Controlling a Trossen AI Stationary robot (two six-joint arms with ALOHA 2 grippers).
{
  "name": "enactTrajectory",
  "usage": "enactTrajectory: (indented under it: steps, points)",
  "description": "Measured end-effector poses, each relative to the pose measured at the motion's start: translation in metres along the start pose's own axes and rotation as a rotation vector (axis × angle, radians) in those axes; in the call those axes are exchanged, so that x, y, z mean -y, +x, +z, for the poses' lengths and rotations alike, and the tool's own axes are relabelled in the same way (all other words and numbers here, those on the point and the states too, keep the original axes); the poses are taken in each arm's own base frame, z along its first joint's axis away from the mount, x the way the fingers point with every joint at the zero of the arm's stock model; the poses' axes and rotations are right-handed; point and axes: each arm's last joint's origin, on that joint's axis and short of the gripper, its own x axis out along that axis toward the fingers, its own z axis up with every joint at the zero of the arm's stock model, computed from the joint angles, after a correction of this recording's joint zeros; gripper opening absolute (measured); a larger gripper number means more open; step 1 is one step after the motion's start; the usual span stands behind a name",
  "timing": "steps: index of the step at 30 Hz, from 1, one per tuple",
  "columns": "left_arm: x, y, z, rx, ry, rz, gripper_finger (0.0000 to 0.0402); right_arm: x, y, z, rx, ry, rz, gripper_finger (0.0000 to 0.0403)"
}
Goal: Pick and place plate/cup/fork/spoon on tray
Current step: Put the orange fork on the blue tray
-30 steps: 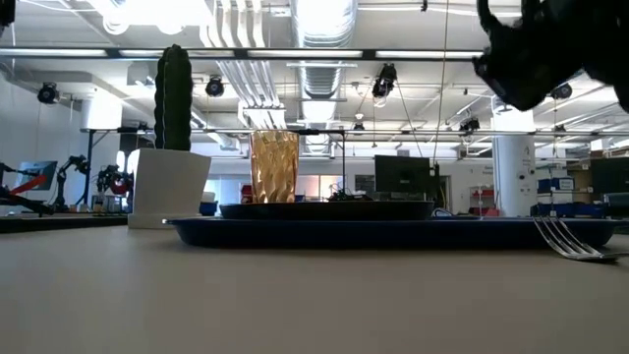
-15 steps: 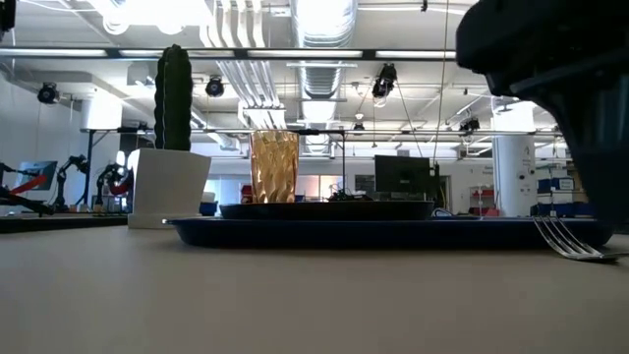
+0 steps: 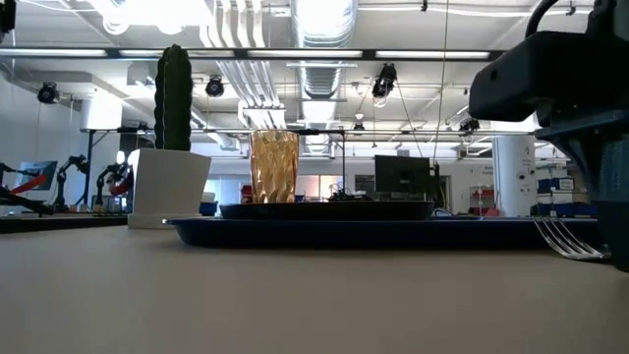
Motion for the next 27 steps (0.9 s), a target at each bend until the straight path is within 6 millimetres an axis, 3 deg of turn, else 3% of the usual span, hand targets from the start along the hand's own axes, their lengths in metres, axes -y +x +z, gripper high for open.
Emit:
enactTrajectory:
  steps: [5, 13, 21, 24, 27]
  points:
    - [0.000, 0.000, 0.000, 0.000, -0.001, -0.001, 0.0052, 0.004, 0.007, 0.002, 0.009, 0.005, 0.014, 0.0169]
    - [0.000, 0.000, 0.000, 0.000, 0.001, 0.000, 0.0052, 0.006, 0.009, 0.004, 0.027, -0.013, -0.003, 0.0025]
    - [0.000, 0.000, 0.000, -0.001, 0.001, 0.000, 0.0052, 0.001, 0.001, 0.002, 0.057, -0.046, 0.072, 0.0010]
    - [0.000, 0.000, 0.000, -0.001, 0.001, 0.000, 0.0052, -0.006, -0.017, 0.004, 0.118, -0.061, 0.154, 0.0010]
    - [0.000, 0.000, 0.000, -0.001, 0.001, 0.000, 0.0052, -0.008, -0.052, 0.008, 0.184, -0.086, 0.237, 0.0009]
